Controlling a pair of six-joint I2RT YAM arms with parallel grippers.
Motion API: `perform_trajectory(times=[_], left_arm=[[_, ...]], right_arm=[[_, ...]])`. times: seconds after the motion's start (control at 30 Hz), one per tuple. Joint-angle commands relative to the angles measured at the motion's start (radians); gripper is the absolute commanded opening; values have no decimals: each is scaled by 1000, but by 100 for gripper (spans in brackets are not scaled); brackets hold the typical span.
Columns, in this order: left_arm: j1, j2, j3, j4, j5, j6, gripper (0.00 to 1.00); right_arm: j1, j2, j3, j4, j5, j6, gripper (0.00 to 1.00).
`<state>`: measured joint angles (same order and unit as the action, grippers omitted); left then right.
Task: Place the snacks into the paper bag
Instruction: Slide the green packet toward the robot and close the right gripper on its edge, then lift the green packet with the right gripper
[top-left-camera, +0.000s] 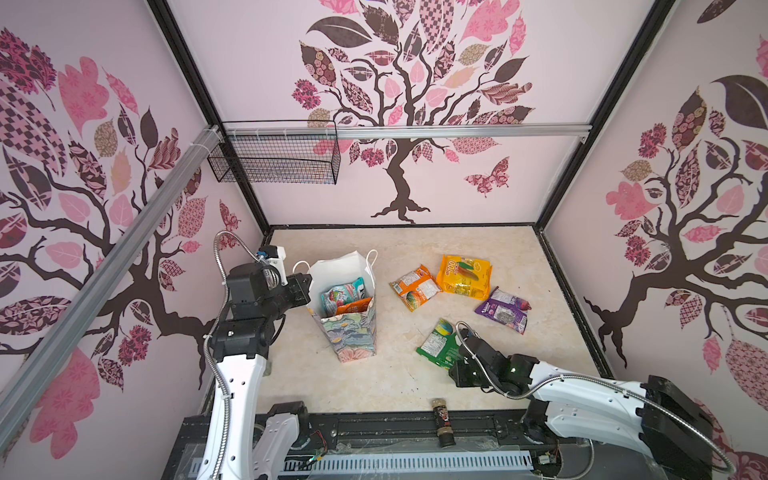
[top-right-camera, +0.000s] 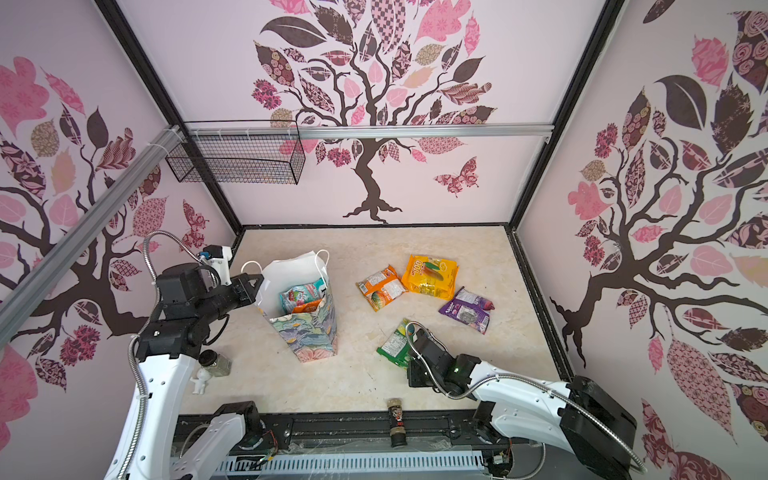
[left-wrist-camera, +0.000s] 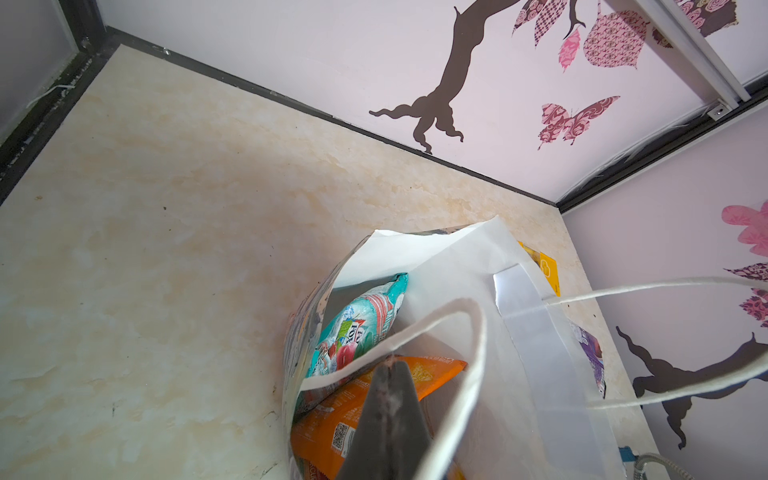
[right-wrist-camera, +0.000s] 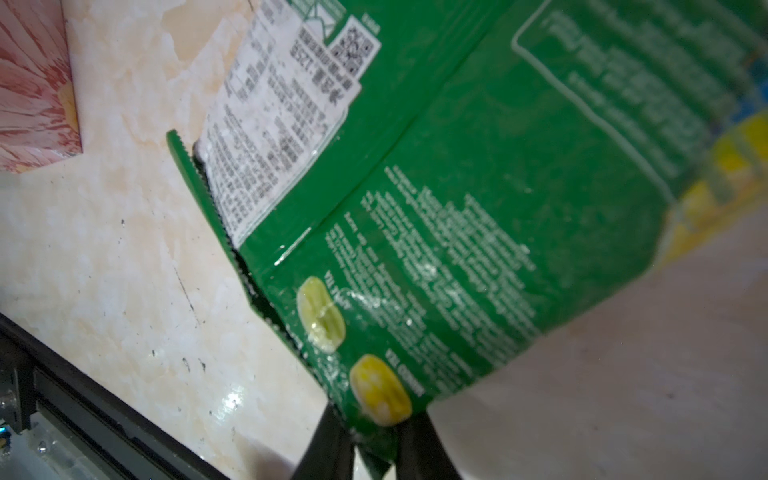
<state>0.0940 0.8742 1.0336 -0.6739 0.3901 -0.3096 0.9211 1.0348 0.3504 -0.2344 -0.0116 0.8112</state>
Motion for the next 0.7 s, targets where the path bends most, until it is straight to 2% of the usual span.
perform_trajectory(times=[0.0,0.3,0.47,0.67], left_arm=[[5,-7,-18,14,1,14,3],[5,0,-21,21,10,8,3],[5,-7,-21,18,6,12,3],[5,-9,-20,15,3,13,3]], right_arm=[[3,-12,8,-3,19,3,14],[3,-33,48,-46,31,-12,1],[2,-70,61,-59,42,-7,0],[2,-47,105,-79,33,-43,0]])
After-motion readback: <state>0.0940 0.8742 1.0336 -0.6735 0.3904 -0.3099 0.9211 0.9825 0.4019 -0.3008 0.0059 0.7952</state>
